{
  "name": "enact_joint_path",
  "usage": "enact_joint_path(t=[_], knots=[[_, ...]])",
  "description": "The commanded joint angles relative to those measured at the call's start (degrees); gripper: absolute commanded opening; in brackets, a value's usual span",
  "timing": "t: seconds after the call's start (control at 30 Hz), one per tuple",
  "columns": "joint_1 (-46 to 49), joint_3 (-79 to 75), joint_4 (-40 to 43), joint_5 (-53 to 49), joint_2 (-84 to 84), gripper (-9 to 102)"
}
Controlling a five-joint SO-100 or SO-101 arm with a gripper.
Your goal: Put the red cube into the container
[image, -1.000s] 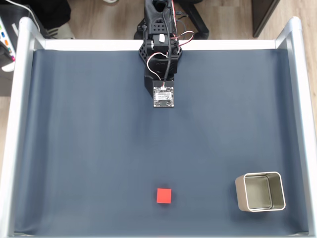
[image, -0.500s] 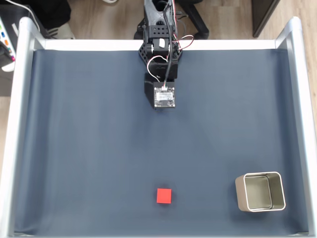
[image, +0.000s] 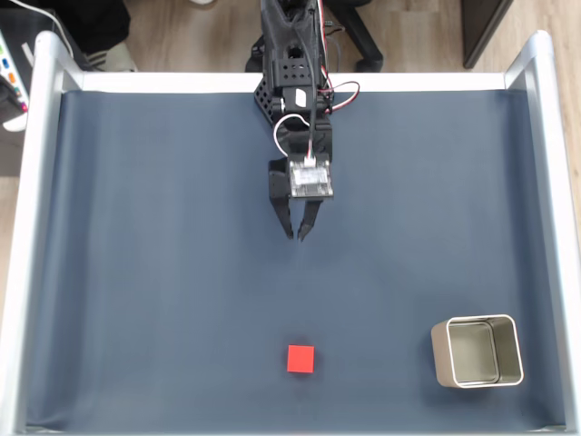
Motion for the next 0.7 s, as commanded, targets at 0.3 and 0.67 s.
enact_joint_path(t=[0.3, 0.67], knots=[[1.41, -24.52, -1.23, -3.16, -24.26, 0], [3.87, -43.59, -0.35, -6.94, -45.44, 13]])
